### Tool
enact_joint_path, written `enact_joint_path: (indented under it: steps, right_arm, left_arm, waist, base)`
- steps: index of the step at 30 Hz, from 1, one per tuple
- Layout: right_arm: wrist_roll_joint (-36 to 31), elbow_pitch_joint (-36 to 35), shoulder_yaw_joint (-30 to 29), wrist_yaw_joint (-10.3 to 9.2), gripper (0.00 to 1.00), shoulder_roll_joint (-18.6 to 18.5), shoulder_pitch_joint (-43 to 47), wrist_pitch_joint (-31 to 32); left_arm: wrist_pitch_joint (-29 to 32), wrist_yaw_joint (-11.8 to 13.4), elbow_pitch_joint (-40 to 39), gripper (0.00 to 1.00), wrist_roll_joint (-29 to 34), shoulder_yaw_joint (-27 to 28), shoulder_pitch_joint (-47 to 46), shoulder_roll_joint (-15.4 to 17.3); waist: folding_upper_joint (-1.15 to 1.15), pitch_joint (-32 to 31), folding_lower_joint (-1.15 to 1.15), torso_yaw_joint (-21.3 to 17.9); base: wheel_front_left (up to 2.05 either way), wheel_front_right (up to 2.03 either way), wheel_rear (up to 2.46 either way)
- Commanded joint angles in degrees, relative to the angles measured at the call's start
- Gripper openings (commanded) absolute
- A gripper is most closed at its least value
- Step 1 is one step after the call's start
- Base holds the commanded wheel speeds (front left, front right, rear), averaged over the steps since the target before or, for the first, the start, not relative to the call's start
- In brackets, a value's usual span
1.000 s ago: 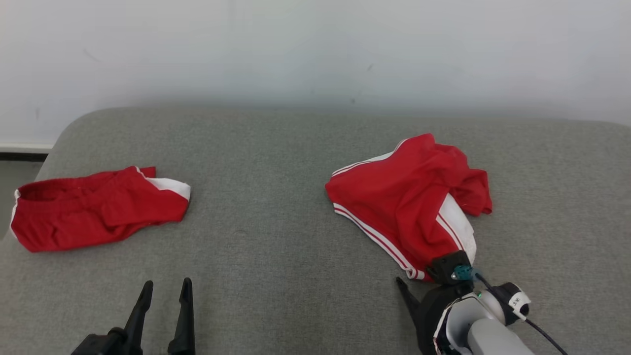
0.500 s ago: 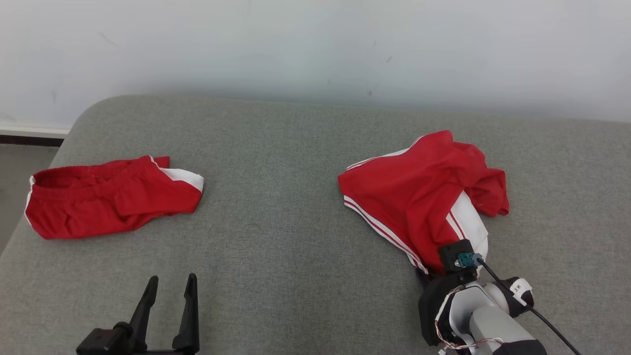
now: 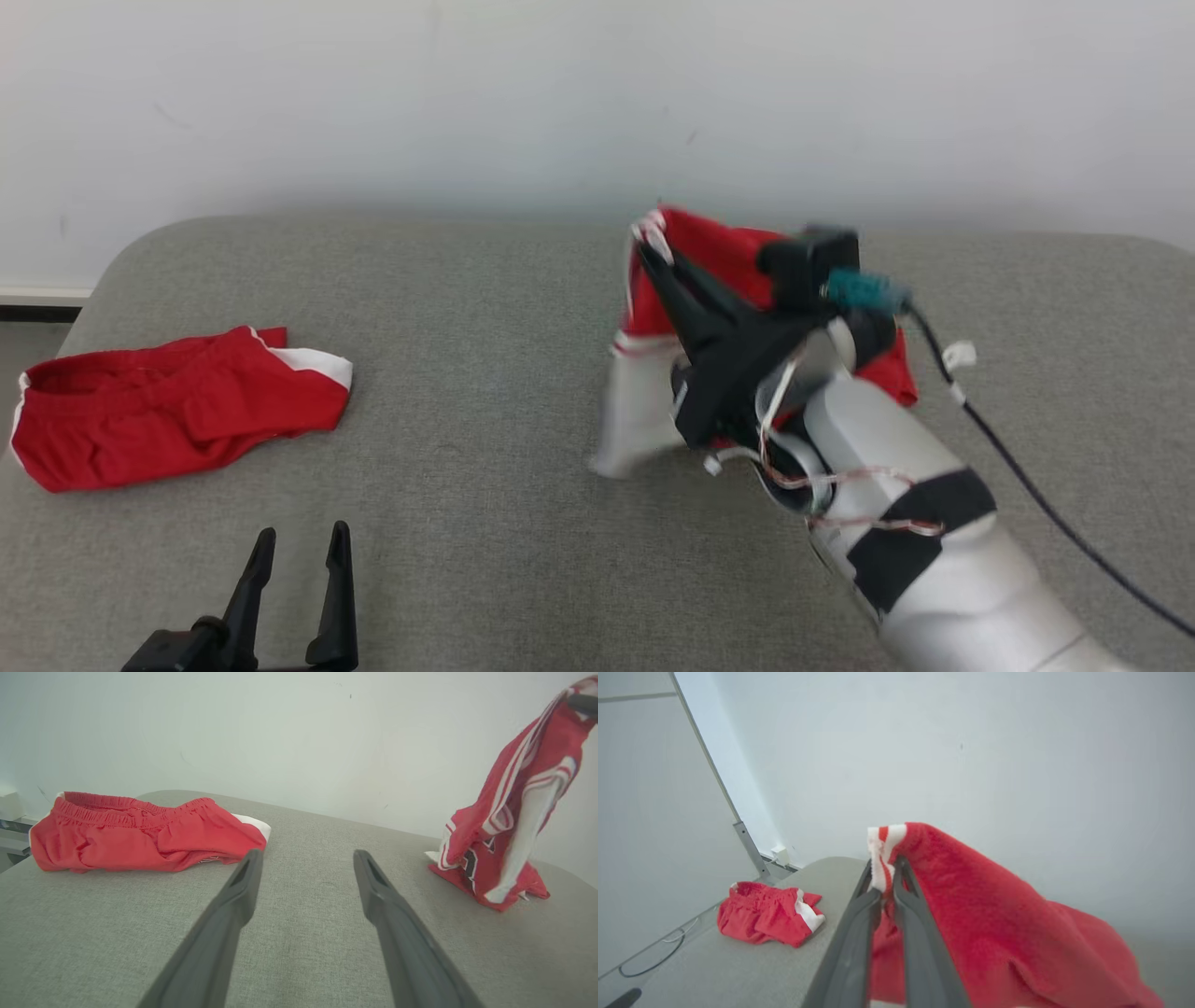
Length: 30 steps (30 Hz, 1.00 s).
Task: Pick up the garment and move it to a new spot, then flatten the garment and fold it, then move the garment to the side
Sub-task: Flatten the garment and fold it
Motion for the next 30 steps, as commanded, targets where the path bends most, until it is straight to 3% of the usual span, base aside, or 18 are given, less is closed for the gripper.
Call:
enact_joint_path:
  steps: [1,7,16,23,29,30]
  right_arm:
    - [1.9,-0.9,0.5,-0.12,0.0,0.1,-1.2,0.0]
    - [12.2,-4.0,3.3,-0.12,0.0,0.1,-11.4,-1.2]
    - [26.1,-2.5,4.4,-0.12,0.0,0.0,-21.9,-9.3]
    - [21.5,12.9,1.8,-0.12,0.0,-0.1,-18.9,-11.9]
    - [14.1,29.9,-2.9,-0.12,0.0,-4.6,-12.8,-14.2]
    - [14.1,29.9,-2.9,-0.12,0.0,-4.6,-12.8,-14.2]
  left_arm:
    - [0.0,0.1,-0.1,1.0,0.2,0.1,0.2,-0.1]
    - [0.0,-0.1,0.5,1.0,0.3,-0.7,-0.5,-0.2]
    - [0.0,-0.3,0.8,1.0,-0.4,-0.2,0.1,0.2]
    - [0.0,-0.5,0.5,1.0,-0.8,0.6,0.6,0.3]
    - [0.0,-0.4,0.6,1.0,-0.6,0.0,-0.4,0.1]
    - [0.0,-0.4,0.6,1.0,-0.6,0.0,-0.4,0.1]
  waist:
    - [-0.01,-0.1,-0.01,-0.4]
    - [-0.01,0.0,-0.01,-0.6]
    - [-0.01,-0.3,-0.01,-0.7]
    - [-0.01,-0.2,-0.01,-2.6]
    - [-0.01,0.8,-0.01,-3.6]
    - [-0.01,0.8,-0.01,-3.6]
  base:
    - [0.0,0.0,0.0]
    - [0.0,0.0,0.0]
    - [0.0,0.0,0.0]
    - [0.0,0.0,0.0]
    - [0.0,0.0,0.0]
    - [0.0,0.0,0.0]
